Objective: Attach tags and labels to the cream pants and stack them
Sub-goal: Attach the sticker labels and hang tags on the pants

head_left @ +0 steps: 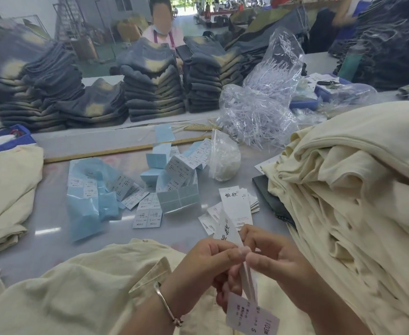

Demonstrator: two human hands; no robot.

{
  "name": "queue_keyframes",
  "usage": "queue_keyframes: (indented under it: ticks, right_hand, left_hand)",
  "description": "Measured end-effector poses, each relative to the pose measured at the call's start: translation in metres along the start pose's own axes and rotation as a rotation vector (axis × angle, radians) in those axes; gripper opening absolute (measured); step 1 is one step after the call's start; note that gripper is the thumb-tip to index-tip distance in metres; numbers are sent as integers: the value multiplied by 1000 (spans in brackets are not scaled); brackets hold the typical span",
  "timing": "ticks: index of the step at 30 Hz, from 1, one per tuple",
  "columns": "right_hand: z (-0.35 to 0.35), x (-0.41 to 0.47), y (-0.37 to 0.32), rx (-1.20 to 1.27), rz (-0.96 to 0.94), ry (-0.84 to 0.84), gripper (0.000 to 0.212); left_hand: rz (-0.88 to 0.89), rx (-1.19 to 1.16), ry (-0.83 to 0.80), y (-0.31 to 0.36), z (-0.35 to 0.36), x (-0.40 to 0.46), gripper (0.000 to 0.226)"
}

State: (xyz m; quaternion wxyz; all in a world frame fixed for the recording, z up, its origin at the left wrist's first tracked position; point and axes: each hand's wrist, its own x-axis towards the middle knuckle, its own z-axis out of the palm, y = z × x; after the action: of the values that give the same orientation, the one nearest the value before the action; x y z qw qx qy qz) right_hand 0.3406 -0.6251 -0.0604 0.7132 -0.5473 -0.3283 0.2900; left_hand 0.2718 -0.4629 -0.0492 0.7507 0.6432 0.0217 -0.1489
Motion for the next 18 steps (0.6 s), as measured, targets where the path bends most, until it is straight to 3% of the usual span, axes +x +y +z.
queue_keyframes:
  ticks: [4,18]
  right_hand:
    - [2,-5,-5,31,18,-19,24]
    - [8,-12,-13,-36,-74,-121,22]
  left_hand:
    - [8,6,-18,0,3,-7,30]
    - [67,101,-19,6,14,-28,27]
